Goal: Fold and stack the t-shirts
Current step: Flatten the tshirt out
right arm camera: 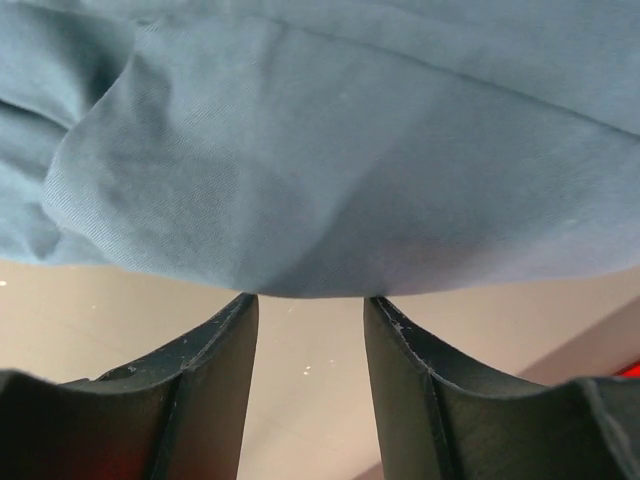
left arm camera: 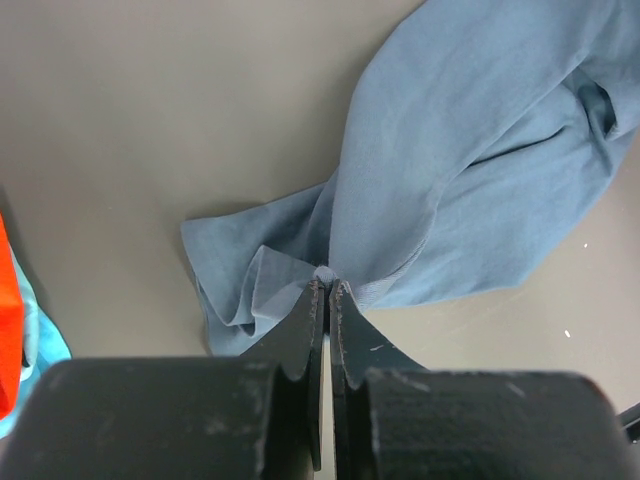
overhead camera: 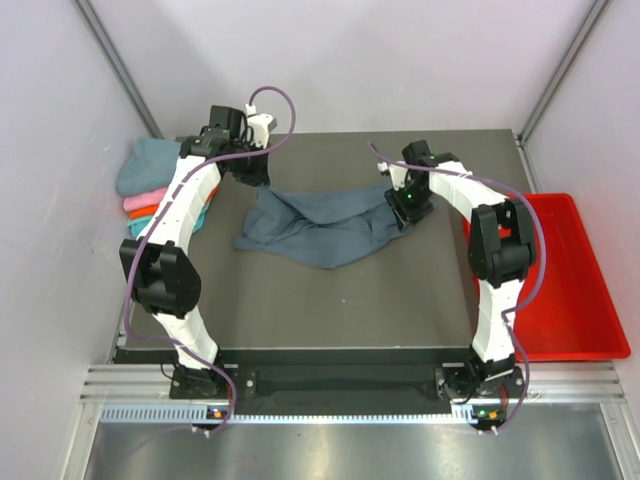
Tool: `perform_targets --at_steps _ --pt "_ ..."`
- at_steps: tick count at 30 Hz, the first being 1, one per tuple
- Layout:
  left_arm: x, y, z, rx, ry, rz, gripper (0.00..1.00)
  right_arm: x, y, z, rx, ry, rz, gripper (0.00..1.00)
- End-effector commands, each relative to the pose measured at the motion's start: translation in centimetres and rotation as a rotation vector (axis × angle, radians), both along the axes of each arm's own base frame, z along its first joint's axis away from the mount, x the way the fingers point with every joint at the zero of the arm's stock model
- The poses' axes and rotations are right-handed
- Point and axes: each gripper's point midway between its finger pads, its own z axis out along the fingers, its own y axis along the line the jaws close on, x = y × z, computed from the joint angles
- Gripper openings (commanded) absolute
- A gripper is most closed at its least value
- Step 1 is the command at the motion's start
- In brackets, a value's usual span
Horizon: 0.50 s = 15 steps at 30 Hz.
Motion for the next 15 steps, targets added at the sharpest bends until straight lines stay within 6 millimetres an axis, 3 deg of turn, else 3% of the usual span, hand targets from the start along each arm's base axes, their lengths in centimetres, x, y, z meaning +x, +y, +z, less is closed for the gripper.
perform_targets --at_steps 1,9,12,13,15 --pt "0.7 -0.1 2.4 -0.027 -0.071 -0.002 0.0 1.8 -0.1 0.0 0.013 -0.044 -0.034 0.47" --pt "1.1 -0.2 2.5 -0.028 -0.072 0.001 0.0 3.3 0.8 -2.2 0.033 -0.008 -0.027 0.47" --pt "1.0 0.0 2.5 -0.019 -0.075 0.004 0.0 3.6 0.7 -2.6 0.029 -0.006 -0.031 0.26" --pt "1.0 0.0 2.4 -0.016 -0.074 0.004 0.0 3.8 0.7 -2.2 0.028 -0.016 -0.032 0.11" --pt "1.0 0.1 2.4 -0.016 -0.074 0.004 0.0 4.1 0.5 -1.0 0.022 -0.048 -0.036 0.01"
